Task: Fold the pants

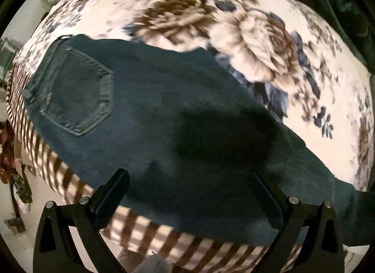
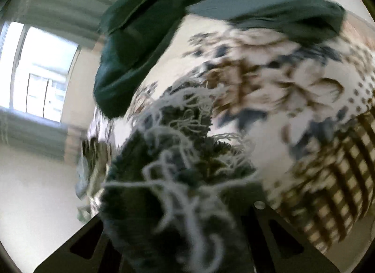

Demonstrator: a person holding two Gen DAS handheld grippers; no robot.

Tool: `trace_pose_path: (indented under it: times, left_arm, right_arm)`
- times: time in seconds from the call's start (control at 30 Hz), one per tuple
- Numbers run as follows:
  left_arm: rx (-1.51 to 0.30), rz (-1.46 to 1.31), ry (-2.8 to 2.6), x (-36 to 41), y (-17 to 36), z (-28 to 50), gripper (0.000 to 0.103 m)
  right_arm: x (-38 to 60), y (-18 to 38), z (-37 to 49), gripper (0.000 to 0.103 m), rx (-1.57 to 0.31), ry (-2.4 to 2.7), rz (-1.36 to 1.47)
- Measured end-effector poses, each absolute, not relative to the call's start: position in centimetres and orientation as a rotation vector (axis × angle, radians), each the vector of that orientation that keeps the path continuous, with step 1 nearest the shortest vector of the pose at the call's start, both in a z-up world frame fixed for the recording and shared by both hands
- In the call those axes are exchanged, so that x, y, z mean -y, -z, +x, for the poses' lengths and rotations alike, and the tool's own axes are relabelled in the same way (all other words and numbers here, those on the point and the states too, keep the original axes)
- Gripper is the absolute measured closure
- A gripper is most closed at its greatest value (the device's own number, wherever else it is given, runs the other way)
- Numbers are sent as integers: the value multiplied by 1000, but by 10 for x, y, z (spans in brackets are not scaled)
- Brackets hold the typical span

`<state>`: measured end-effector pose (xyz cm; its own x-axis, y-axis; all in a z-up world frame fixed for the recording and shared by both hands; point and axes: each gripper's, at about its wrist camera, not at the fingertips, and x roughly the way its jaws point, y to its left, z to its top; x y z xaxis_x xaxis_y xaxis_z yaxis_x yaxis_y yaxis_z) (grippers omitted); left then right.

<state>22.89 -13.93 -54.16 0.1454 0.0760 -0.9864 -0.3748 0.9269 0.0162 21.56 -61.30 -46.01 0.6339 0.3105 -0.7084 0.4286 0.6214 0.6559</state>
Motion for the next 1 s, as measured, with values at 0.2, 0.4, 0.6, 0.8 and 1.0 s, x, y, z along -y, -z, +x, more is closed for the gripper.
trace_pose_path:
  times: [0.2,0.4,0.6,0.8,1.0]
  left_arm:
    - [-1364,-301,-331,88,517,210,0]
    - [-1322,-277,-371,24,509,184,0]
    - [-1324,-318,-396,-26,516,166,0]
    - [-1316,-349,-403,-37,517,165,0]
    - [-1285,-386,-310,-3,502,183,0]
  right_arm:
    - [480,443,215,95,-975,13,737]
    - [345,487,218,95,-1101,-71,677]
    - [238,555,229,90,-1266,-102,545]
    - [203,582,238,14,-1456,-232,500]
    - [275,518,217,5,-1386,-215,549]
